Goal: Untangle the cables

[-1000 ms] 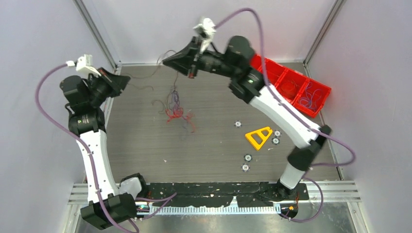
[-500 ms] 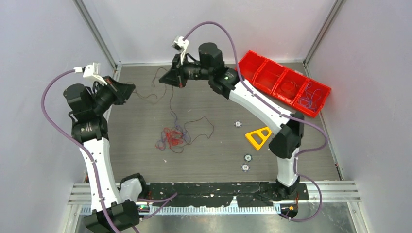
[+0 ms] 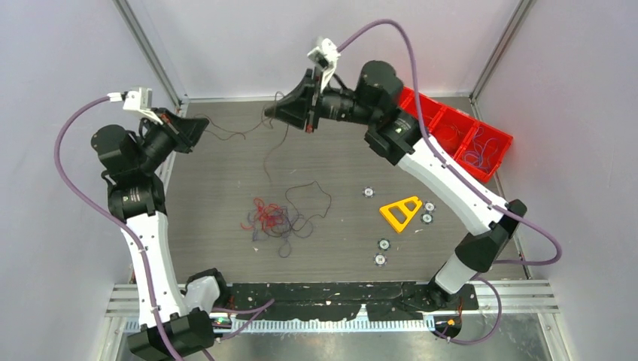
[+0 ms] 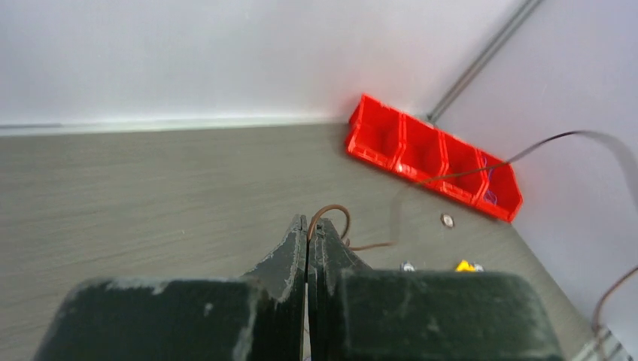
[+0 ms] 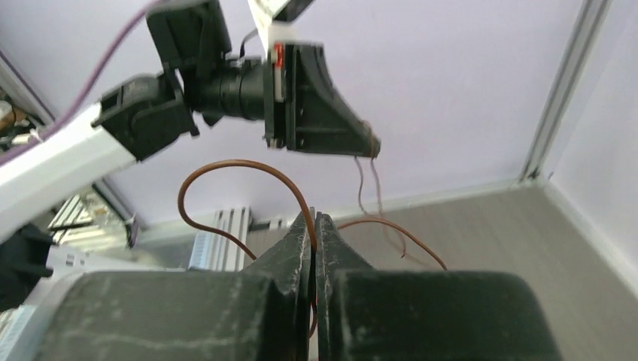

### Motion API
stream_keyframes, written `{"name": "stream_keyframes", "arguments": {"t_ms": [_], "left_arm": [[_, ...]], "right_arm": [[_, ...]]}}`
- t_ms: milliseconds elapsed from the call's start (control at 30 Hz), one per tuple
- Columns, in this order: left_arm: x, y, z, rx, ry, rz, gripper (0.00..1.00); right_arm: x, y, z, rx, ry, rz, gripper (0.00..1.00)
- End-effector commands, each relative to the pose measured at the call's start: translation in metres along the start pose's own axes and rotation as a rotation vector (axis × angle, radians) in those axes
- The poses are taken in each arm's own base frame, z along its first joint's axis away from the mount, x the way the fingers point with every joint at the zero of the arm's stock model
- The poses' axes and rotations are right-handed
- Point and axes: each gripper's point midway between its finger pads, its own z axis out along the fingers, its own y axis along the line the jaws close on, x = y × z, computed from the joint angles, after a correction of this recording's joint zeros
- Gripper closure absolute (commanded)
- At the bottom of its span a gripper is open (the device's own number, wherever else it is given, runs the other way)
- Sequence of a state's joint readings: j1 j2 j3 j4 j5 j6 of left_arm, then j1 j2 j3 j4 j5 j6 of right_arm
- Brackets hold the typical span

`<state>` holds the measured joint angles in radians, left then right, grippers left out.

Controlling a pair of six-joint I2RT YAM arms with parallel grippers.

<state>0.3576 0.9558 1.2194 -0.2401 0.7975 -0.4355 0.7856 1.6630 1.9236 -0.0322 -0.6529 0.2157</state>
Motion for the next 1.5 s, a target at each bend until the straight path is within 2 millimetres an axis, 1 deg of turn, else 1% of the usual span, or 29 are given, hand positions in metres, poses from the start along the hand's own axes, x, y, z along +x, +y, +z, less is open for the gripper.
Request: {"name": "stream_keyframes", "arguments": {"t_ms": [0,33,67,100,167,233,333,367,400,433,467,500,567,600,633,667,767,833,967,1000,1067,1100,1133,1167,1200,1233,1267,1333,1467], "left_arm": [[0.043,-0.001,0.004,0.075,0.120,0.044,1.00],[0.052,-0.001,0.003,0.082,0.141,0.044,1.00],[0.058,-0.005,0.001,0.106,0.154,0.043,1.00],[0.061,-0.011,0.000,0.132,0.161,0.043,1.00],[0.062,-0.029,-0.001,0.192,0.169,0.061,1.00],[0.066,-0.050,0.001,0.254,0.195,0.086,1.00],[0.078,-0.078,0.006,0.353,0.256,0.086,1.00],[0.083,-0.087,0.008,0.388,0.275,0.082,1.00],[0.085,-0.090,0.010,0.401,0.288,0.076,1.00],[0.091,-0.101,0.011,0.445,0.307,0.078,1.00],[0.094,-0.106,0.012,0.462,0.318,0.075,1.00],[0.096,-0.107,0.015,0.471,0.325,0.069,1.00],[0.094,-0.110,0.019,0.484,0.325,0.037,1.00],[0.093,-0.110,0.022,0.486,0.322,0.025,1.00],[0.091,-0.110,0.025,0.487,0.320,0.020,1.00],[0.090,-0.110,0.027,0.484,0.317,0.016,1.00],[0.087,-0.111,0.031,0.494,0.310,-0.008,1.00],[0.088,-0.117,0.032,0.524,0.318,-0.043,1.00],[0.086,-0.132,0.031,0.579,0.313,-0.089,1.00],[0.084,-0.134,0.032,0.584,0.304,-0.114,1.00],[0.085,-0.134,0.035,0.579,0.306,-0.169,1.00],[0.087,-0.133,0.036,0.572,0.308,-0.172,1.00],[0.089,-0.130,0.037,0.562,0.311,-0.166,1.00],[0.091,-0.129,0.038,0.556,0.317,-0.164,1.00],[0.092,-0.129,0.038,0.557,0.320,-0.165,1.00],[0.091,-0.129,0.038,0.560,0.322,-0.175,1.00],[0.089,-0.132,0.038,0.571,0.318,-0.193,1.00],[0.082,-0.137,0.039,0.599,0.293,-0.215,1.00],[0.067,-0.143,0.042,0.619,0.267,-0.229,1.00]], "right_arm": [[0.121,-0.032,0.008,0.031,0.228,0.200,0.95],[0.109,-0.034,0.008,0.038,0.201,0.185,0.95],[0.097,-0.034,0.009,0.038,0.173,0.157,0.95],[0.081,-0.034,0.009,0.038,0.144,0.115,0.95],[0.068,-0.034,0.007,0.045,0.134,0.076,0.95],[0.068,-0.033,0.003,0.045,0.158,0.047,0.95],[0.081,-0.029,-0.002,0.020,0.208,0.046,0.94],[0.087,-0.024,-0.004,-0.005,0.228,0.060,0.91],[0.090,-0.022,-0.006,-0.016,0.236,0.071,0.90],[0.095,-0.016,-0.010,-0.043,0.250,0.095,0.86],[0.096,-0.012,-0.012,-0.057,0.254,0.105,0.85],[0.099,-0.007,-0.017,-0.074,0.262,0.119,0.81],[0.103,0.001,-0.025,-0.094,0.272,0.135,0.78],[0.099,0.006,-0.030,-0.102,0.266,0.130,0.78],[0.106,0.007,-0.034,-0.101,0.277,0.146,0.77],[0.108,0.010,-0.039,-0.100,0.280,0.154,0.77],[0.110,0.014,-0.045,-0.094,0.272,0.152,0.76],[0.114,0.012,-0.046,-0.081,0.274,0.160,0.74],[0.118,-0.001,-0.041,-0.031,0.278,0.154,0.67],[0.121,-0.007,-0.038,-0.012,0.280,0.151,0.67],[0.124,-0.013,-0.036,0.002,0.289,0.149,0.61],[0.125,-0.014,-0.037,0.005,0.296,0.145,0.55],[0.127,-0.016,-0.038,0.009,0.306,0.134,0.52],[0.127,-0.019,-0.041,0.019,0.308,0.129,0.45],[0.130,-0.020,-0.044,0.024,0.314,0.124,0.42],[0.129,-0.023,-0.047,0.040,0.313,0.115,0.36],[0.135,-0.025,-0.049,0.046,0.322,0.114,0.31],[0.141,-0.024,-0.047,0.037,0.323,0.125,0.30],[0.166,-0.030,-0.042,0.036,0.348,0.150,0.30]]}}
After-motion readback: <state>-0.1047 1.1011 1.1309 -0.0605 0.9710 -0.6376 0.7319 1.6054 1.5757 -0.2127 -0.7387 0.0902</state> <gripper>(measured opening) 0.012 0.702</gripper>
